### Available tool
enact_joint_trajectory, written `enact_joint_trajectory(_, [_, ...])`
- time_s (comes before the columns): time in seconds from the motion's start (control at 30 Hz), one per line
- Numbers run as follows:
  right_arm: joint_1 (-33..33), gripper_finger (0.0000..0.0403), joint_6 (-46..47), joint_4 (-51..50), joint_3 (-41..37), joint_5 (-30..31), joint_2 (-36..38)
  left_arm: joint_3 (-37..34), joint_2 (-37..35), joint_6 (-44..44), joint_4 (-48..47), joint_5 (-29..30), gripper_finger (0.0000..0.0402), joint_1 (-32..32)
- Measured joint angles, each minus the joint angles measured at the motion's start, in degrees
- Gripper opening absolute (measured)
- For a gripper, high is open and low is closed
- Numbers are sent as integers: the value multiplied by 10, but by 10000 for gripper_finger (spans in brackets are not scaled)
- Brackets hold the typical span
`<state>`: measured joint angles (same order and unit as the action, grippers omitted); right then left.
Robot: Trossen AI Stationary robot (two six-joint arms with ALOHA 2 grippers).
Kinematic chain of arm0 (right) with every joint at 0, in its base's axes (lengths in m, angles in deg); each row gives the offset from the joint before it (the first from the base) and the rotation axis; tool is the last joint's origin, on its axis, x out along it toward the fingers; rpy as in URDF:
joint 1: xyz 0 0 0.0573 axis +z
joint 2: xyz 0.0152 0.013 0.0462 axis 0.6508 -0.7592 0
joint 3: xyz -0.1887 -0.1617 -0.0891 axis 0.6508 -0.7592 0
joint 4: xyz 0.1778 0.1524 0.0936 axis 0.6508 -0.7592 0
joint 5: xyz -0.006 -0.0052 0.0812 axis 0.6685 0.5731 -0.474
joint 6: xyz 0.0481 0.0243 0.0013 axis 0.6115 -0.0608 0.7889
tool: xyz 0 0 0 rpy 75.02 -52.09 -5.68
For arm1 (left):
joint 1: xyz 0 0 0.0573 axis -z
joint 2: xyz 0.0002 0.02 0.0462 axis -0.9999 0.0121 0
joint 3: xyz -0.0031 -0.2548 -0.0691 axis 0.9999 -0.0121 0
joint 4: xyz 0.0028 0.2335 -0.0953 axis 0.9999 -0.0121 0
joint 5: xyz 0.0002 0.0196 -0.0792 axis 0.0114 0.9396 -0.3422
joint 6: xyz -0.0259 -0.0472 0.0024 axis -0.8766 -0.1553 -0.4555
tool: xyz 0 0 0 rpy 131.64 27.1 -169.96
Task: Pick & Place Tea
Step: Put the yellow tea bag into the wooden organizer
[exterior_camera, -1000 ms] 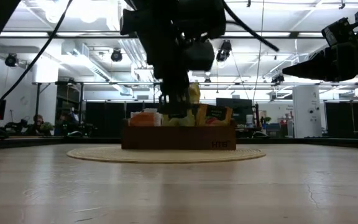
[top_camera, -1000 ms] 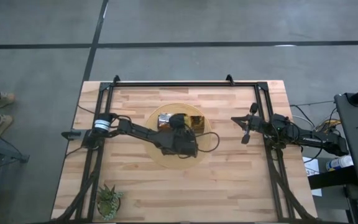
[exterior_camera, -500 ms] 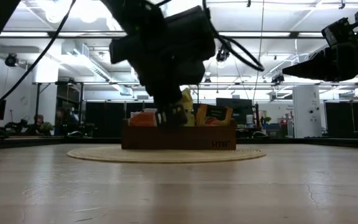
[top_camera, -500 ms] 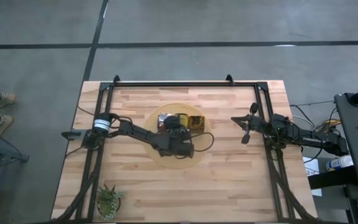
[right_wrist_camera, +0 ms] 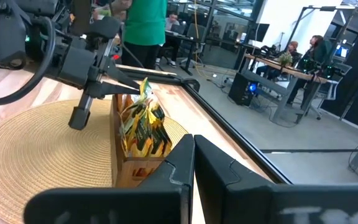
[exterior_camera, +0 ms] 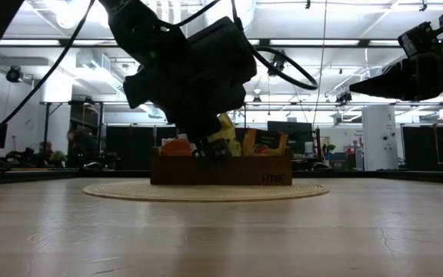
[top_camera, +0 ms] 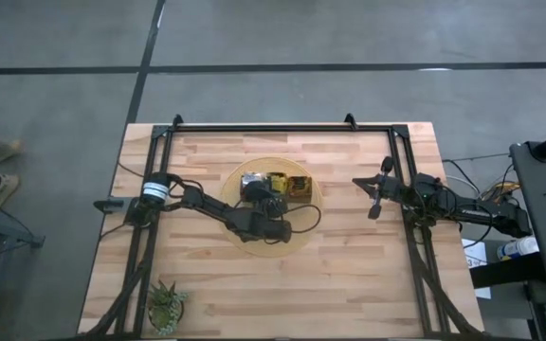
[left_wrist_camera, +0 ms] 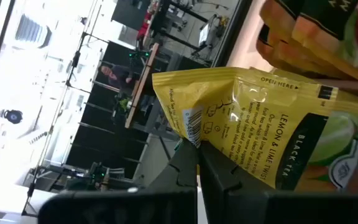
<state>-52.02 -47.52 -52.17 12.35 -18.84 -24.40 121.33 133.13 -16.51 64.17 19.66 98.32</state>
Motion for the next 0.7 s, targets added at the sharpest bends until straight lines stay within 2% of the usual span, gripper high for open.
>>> enact_joint_trajectory(0.13, [0, 9, 0, 0, 0, 0, 0, -2, 0, -4, 1, -21, 0, 0])
enact_joint_trajectory(0.27, [0, 9, 0, 0, 0, 0, 0, -2, 0, -10, 2, -129, 0, -11])
enact_joint_trajectory(0.33, [0, 9, 0, 0, 0, 0, 0, -2, 0, -8, 2, -162, 0, -18])
enact_joint_trajectory(0.4, [0, 9, 0, 0, 0, 0, 0, -2, 0, 8, 2, -163, 0, -22])
enact_joint_trajectory(0.53, [0, 9, 0, 0, 0, 0, 0, 2, 0, 67, -1, -128, 0, -23])
enact_joint_trajectory(0.7, [0, 9, 0, 0, 0, 0, 0, 12, 0, 101, -4, -208, 0, -24])
